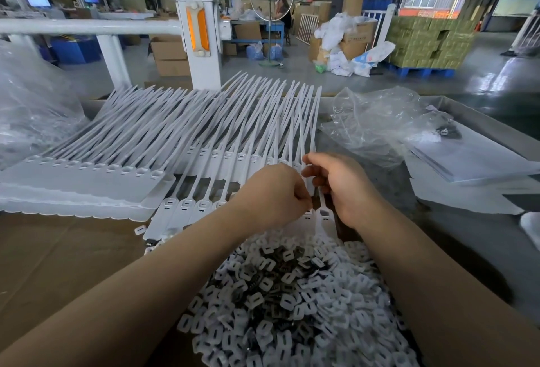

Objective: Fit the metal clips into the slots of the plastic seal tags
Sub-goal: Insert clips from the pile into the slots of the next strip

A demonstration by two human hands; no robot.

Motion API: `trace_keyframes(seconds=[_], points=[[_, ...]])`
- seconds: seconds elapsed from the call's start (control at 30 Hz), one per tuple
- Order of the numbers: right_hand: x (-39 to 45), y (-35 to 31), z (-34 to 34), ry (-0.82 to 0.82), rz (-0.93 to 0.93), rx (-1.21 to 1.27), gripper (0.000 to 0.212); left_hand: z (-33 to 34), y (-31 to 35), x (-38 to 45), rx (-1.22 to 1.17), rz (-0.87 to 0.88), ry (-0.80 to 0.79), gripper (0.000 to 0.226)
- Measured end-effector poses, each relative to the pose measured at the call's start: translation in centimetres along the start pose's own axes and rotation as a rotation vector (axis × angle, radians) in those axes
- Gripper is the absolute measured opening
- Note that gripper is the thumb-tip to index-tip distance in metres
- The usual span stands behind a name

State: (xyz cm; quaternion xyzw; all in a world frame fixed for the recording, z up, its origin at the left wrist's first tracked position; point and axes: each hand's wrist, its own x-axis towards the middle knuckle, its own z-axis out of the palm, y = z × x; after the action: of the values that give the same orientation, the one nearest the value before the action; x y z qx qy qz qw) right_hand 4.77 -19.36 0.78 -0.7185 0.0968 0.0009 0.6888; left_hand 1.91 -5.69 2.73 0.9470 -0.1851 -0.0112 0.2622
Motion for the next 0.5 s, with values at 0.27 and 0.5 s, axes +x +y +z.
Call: trace_keyframes(seconds=[0.27,0.5], points=[[0.23,0.19,0.01,0.014,-0.018,-0.018,0.019,0.7,-0.58,0.27,-0.169,-0.222,-0.018,0.007],[0.35,0.34,0.06,0.008,-0.026,-0.02,0.016,1.0,-0.52,0.37,0.011,-0.243,0.051,0.022]])
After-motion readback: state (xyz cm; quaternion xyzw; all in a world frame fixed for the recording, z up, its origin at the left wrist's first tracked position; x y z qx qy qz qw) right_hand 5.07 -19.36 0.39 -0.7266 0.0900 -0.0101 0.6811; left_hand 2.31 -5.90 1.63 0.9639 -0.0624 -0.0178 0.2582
